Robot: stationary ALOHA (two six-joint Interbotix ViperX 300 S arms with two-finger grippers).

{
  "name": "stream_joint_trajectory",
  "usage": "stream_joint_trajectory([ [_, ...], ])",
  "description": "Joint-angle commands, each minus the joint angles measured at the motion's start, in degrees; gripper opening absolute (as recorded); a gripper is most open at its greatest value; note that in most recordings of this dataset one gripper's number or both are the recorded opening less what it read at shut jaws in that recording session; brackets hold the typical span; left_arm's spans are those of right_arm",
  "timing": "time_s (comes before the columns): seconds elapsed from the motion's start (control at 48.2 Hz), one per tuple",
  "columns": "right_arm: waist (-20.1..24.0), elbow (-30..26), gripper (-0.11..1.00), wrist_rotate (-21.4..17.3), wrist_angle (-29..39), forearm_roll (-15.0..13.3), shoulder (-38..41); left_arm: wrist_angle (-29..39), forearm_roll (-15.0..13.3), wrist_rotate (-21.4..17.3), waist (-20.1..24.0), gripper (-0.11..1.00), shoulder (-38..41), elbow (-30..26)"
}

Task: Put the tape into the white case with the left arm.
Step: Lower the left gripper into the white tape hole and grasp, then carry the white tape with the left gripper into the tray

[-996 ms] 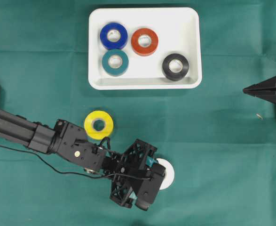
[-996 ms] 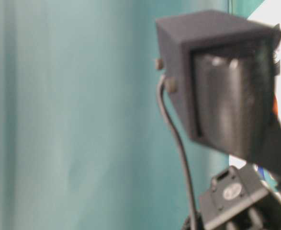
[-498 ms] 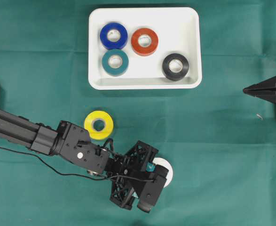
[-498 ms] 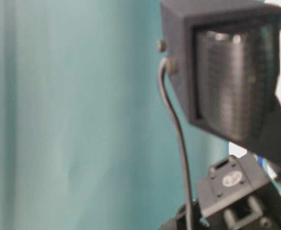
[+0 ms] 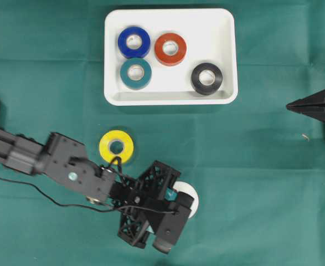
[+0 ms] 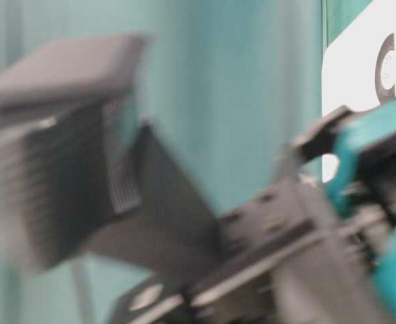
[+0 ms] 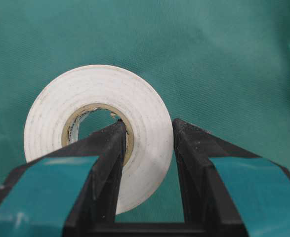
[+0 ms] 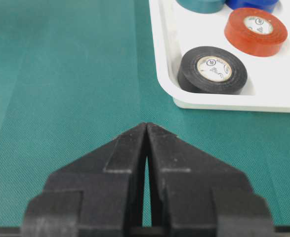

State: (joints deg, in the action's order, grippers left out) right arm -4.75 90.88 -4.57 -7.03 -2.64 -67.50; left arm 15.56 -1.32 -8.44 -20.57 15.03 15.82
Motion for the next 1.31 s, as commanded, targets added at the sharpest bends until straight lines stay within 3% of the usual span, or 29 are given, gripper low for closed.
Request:
stream_joint_trajectory([
  [0.0,-0.09,-0.53,-0.09,-0.09,-0.62,-0.18,0.35,0.26,0.18,-0.53,0.26,0.28,-4.57,0.09],
  [0.374,-0.09,-0.53,-0.09,-0.09,-0.62,-0.18,0.35,0.88,0.26,-3.52,4.31,0.28,-7.29,3.25],
  [0.54,-0.09,-0.53,-0.09,-0.09,-0.7,-0.18,0.35,0.88,0.18,-5.01,8.88,0.28,-7.56,4.04],
  [0.851,-0.09,-0.53,-0.09,-0.09,-0.62,-0.18,0.35,0.53,0.26,-12.48,17.23,0.28,-6.5,3.08],
  [1.017,-0.09,-0.53,-0.09,-0.09,-0.62,-0.18,0.26,-0.26,0.26,-14.59,21.97,0.28,-5.36,2.37],
  [1.287,-0.09,-0.53,-0.09,-0.09,-0.62,-0.18,0.35,-3.08,0.26,-18.11,26.81,0.28,-2.11,-0.62],
])
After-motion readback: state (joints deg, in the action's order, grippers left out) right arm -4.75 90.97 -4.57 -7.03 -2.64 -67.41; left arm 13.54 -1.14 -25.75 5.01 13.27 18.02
